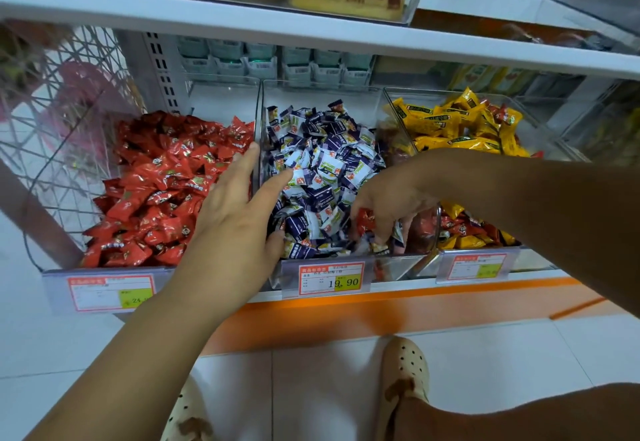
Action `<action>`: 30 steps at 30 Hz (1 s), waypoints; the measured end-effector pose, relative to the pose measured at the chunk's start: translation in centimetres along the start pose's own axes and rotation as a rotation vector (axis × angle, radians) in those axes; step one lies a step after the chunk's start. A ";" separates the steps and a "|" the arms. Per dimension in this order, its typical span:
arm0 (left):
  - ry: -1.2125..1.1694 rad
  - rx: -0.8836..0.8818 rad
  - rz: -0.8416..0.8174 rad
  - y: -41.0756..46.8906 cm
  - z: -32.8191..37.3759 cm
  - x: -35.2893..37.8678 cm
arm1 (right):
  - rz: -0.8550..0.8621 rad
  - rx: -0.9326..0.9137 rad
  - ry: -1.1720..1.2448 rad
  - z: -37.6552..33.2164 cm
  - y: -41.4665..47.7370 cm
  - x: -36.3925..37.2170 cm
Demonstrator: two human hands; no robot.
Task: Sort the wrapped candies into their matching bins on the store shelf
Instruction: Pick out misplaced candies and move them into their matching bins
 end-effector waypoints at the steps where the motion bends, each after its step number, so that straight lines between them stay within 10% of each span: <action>1: 0.015 0.007 0.020 0.1 0.2 -0.1 | 0.023 -0.038 0.051 -0.6 -1.0 -0.3; 19: 0.065 0.006 0.182 3.3 5.4 -0.6 | 0.403 -0.531 1.189 0.8 -3.8 0.9; 30: 0.043 0.023 0.178 3.6 4.5 -0.5 | 0.663 -0.596 0.817 -0.2 -4.0 -2.1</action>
Point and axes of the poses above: each hand's wrist, its own y-axis towards the middle knuckle, its own x-axis out of the palm, z = x × y, the point moved 7 cm from there along y, towards the middle knuckle, and after that the axes turned 1 degree about -y, right-handed, at the moved point
